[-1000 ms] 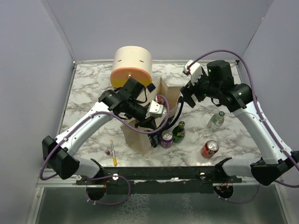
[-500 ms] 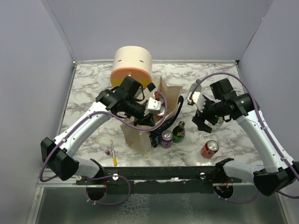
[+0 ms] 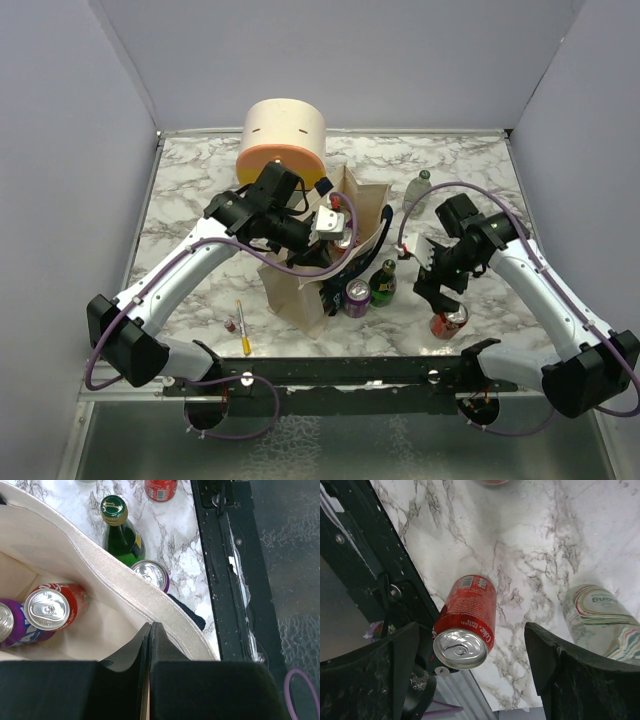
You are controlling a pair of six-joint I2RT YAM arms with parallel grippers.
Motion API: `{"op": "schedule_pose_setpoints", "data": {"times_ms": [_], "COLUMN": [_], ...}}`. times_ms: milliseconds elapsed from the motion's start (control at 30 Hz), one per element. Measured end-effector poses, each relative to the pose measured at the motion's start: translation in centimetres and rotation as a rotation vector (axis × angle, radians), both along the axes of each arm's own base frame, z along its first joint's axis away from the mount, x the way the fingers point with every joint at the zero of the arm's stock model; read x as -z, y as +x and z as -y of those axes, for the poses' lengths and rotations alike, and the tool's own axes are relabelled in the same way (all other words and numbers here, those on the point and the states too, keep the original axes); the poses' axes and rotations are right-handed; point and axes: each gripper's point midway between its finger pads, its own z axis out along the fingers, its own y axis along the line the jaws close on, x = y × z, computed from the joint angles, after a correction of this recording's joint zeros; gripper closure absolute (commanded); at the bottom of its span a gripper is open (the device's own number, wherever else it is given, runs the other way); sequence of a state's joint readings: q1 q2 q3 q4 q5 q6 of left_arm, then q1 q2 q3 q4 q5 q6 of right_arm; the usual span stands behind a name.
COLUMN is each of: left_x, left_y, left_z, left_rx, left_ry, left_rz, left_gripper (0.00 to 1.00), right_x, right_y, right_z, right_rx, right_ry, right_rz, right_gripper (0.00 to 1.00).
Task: Place the beverage into the canvas bag
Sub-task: Adjust the drink at the center of the board.
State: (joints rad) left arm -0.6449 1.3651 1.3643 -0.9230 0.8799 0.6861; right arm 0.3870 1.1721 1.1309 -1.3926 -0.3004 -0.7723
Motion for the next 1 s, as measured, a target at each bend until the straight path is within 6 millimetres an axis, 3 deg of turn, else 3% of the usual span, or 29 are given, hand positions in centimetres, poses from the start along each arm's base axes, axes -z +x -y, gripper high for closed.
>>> {"op": "schedule_pose_setpoints", "data": {"times_ms": [367,667,1000], "left_x": [-0.1,-0.1,-0.1], "left_y": [0.3,0.4,0.5], "left_z": [0.1,0.1,0.2], "left_rx": [-0.014,-0.017,-0.018], "left_ry": [-0.006,-0.005,-0.007], "left_rz": [0.000,-0.006,-0.003], "left_gripper": [1.00,1.00,1.00], "right_x": [3.6,4.2,5.2], "right_y": [-3.0,-2.9,-3.0], "right_z": [2.0,3.5,4.8], "right_rx": [0.005,0.050,0.056], "right_ry": [-0.088,-0.177,-0.266], "right_rz": [-0.110,-0.113,-0.146], "right_gripper": [0.12,0.12,0.27]}}
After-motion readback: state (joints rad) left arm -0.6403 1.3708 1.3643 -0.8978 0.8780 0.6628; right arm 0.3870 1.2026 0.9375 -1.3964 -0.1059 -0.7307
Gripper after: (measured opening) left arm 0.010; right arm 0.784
